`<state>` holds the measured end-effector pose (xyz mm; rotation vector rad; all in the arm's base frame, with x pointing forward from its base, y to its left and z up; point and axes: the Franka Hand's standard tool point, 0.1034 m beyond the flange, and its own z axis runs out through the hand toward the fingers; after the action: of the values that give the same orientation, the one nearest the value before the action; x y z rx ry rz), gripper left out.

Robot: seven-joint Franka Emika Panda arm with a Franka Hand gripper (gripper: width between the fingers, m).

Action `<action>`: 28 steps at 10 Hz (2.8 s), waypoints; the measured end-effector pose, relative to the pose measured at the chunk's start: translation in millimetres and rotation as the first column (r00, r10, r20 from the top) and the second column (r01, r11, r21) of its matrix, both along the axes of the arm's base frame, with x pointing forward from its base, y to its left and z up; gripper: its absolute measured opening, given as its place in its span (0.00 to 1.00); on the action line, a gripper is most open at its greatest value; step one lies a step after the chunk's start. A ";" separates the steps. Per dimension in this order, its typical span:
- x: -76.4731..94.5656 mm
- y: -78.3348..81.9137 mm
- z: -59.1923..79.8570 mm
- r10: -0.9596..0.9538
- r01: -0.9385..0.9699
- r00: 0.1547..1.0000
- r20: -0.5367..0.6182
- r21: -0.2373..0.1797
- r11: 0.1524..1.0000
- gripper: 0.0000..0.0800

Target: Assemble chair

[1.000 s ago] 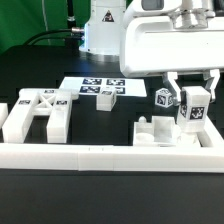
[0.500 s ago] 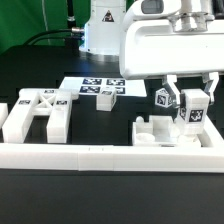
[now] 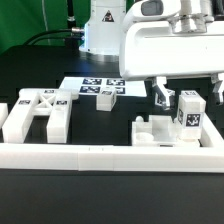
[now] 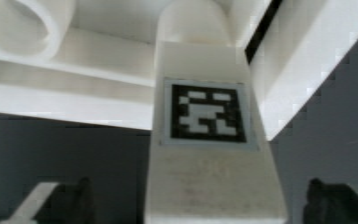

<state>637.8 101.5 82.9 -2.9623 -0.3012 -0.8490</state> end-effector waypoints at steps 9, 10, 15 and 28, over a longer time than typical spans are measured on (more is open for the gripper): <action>7.2 -18.2 44.6 -0.003 0.002 0.999 -0.046 -0.010 1.000 0.81; 7.0 -17.8 45.1 -0.002 0.002 0.999 -0.050 -0.010 1.000 0.81; -2.6 -7.9 31.6 0.021 -0.023 0.943 -0.332 -0.002 1.000 0.81; 4.2 -4.4 2.0 0.045 -0.049 0.864 -0.501 0.006 0.999 0.81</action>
Offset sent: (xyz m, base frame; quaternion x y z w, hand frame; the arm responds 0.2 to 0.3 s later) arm -0.0042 -0.0113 0.0199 0.0008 -0.0336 -0.0016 0.9994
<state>641.9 97.1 84.9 -3.0212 -0.3423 -0.0480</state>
